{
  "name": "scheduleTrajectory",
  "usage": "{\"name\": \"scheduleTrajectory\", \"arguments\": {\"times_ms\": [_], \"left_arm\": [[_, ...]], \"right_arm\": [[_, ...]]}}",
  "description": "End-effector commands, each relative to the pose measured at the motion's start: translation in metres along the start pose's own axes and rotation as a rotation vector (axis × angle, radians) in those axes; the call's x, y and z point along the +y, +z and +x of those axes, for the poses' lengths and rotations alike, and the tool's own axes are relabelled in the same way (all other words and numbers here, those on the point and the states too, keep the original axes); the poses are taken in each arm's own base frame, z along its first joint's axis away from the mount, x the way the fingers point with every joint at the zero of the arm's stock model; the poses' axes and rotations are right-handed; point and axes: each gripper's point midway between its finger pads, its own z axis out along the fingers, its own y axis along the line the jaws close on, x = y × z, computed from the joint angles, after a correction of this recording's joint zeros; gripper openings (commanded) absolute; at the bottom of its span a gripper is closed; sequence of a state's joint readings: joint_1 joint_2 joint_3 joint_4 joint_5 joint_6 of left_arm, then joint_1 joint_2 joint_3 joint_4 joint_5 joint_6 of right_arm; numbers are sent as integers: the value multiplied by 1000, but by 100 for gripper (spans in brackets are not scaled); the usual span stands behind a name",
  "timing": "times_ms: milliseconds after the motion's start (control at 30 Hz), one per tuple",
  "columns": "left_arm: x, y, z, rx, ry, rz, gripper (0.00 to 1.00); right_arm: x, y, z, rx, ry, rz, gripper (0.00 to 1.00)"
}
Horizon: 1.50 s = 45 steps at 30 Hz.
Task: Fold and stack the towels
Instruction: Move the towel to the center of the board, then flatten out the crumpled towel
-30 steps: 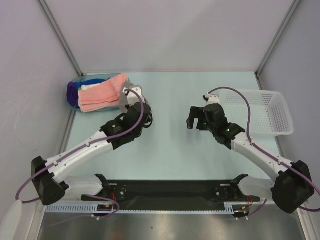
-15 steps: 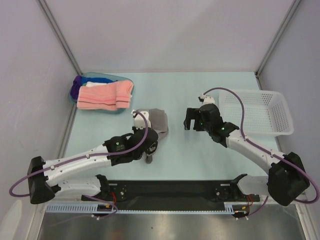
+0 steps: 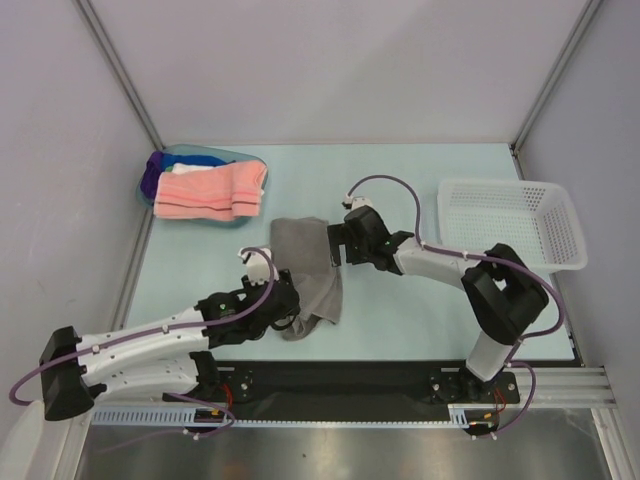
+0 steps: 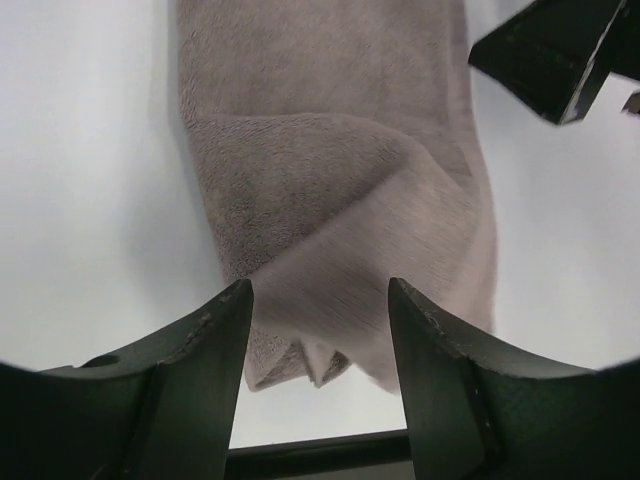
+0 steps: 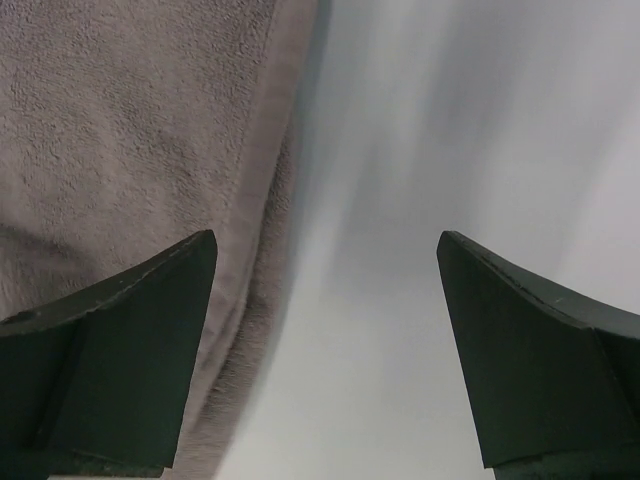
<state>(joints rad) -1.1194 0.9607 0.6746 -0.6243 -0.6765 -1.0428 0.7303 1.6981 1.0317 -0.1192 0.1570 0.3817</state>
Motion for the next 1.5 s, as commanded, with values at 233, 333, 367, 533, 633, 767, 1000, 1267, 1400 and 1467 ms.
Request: {"name": "scheduleTrajectory", "arguments": {"times_ms": [233, 333, 367, 533, 633, 767, 1000, 1267, 1400, 1467], "left_arm": [[-7, 1, 9, 23, -91, 100, 61], [-21, 1, 18, 65, -77, 165, 63], [-25, 2, 21, 77, -59, 186, 63], [-49, 2, 40, 152, -21, 248, 63], [-57, 2, 51, 177, 30, 236, 63], [-64, 7, 69, 206, 90, 210, 61], [-85, 8, 89, 225, 196, 193, 66], [-79, 11, 102, 239, 210, 131, 53], [-75, 10, 99, 226, 210, 120, 30], [-75, 11, 96, 213, 215, 114, 25]], "right_arm": [[26, 16, -46, -97, -14, -25, 95], [30, 27, -40, -77, -22, -37, 95], [32, 29, -43, -79, -22, -37, 94], [34, 50, -42, -53, -50, -24, 85], [32, 53, -44, -52, -62, -3, 71], [27, 50, -52, -81, -71, 26, 55], [29, 58, -52, -65, -96, 33, 29], [29, 62, -45, -45, -95, 22, 22], [30, 58, -50, -57, -94, 22, 10], [28, 57, -51, -57, -98, 29, 9]]}}
